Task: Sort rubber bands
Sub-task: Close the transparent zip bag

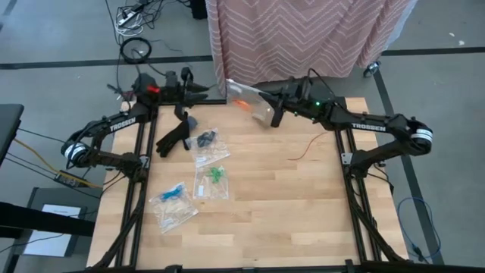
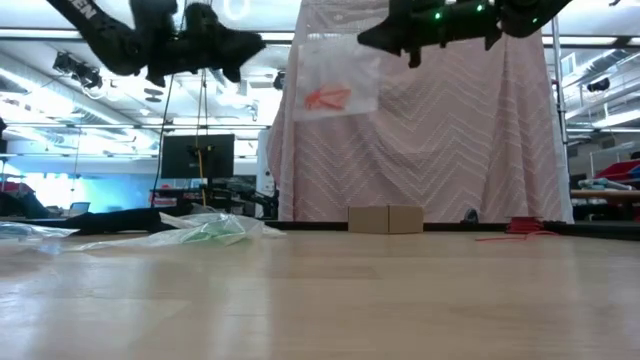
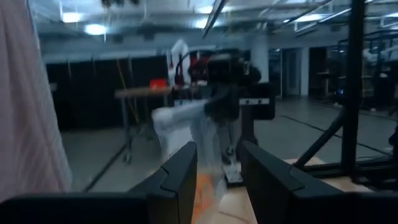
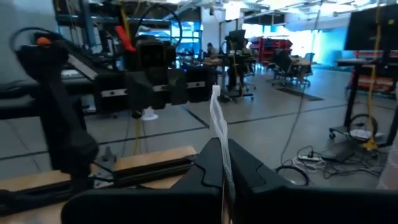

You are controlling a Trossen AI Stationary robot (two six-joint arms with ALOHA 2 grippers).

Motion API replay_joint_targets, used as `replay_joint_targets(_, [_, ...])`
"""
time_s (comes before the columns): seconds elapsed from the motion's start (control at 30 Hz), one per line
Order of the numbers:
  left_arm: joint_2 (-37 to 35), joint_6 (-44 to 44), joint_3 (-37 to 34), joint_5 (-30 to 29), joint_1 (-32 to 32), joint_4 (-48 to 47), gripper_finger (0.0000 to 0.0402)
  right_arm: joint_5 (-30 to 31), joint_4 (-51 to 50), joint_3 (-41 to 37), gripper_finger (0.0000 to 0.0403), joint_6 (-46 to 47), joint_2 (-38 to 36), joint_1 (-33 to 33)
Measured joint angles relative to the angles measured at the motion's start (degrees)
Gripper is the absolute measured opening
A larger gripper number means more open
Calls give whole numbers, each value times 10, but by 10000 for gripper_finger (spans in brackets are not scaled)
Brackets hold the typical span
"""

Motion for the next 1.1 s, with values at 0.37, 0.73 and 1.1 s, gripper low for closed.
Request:
replay_joint_targets(0.37, [17,14,-18,30,-32,15,141,6,-10,0,0,-6,0,64])
replay_joint_targets(0.73, [30,11,-18,24,-65,32,143,6,-7,0,0,-7,0,83])
replay_joint_targets(1.1, [30,1,-18,-6,-83,49,143,7,-20,0,0,-7,0,104])
